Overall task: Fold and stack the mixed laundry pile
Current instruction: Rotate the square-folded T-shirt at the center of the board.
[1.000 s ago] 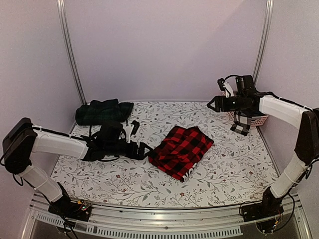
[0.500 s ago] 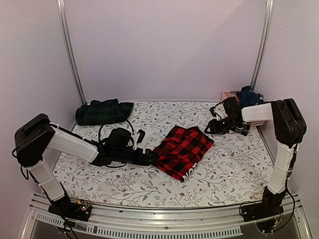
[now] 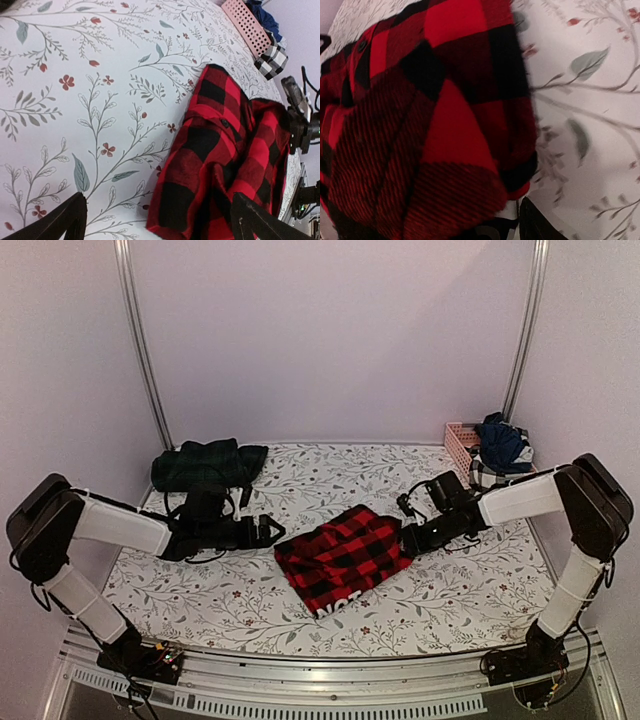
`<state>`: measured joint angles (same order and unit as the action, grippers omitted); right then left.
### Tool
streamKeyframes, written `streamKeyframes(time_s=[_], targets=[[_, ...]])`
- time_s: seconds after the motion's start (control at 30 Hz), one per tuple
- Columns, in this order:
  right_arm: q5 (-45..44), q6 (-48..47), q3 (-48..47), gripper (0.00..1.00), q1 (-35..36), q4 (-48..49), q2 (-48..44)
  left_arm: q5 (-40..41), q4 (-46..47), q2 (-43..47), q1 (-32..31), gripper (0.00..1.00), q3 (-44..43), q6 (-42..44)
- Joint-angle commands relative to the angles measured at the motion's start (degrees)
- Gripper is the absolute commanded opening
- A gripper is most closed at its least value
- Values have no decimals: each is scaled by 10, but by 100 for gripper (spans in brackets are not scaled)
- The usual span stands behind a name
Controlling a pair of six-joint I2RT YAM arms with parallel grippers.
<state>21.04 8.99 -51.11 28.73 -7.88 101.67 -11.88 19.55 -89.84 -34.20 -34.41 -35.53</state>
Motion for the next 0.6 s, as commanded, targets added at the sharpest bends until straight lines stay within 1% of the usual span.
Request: streamKeyframes(time_s=[0.0, 0.07, 0.1, 0.2, 0.27, 0.33, 0.43, 0.5, 0.57], targets=[[15, 117, 101, 50, 102, -18, -71, 2, -33, 58, 6, 100, 18, 35], [17, 156, 139, 54, 113, -4, -113, -19, -37, 85, 5, 100, 30, 33], [1, 163, 150, 56, 113, -10, -136, -28, -39, 100, 3, 100, 38, 29], [-70, 145, 165, 61, 113, -49, -202, -51, -45, 163, -8, 100, 72, 15], [-85, 119, 180, 61, 113, -52, -250, -64, -45, 210, -18, 100, 99, -7], [-69, 102, 193, 61, 113, -46, -293, -71, -43, 255, -35, 100, 124, -33], [2, 97, 215, 59, 114, -10, -360, -66, -41, 290, -73, 100, 142, -63], [63, 122, 228, 59, 116, 24, -382, -67, -37, 285, -92, 100, 144, -78], [96, 155, 240, 59, 119, 62, -383, -75, -22, 264, -107, 100, 142, -94]])
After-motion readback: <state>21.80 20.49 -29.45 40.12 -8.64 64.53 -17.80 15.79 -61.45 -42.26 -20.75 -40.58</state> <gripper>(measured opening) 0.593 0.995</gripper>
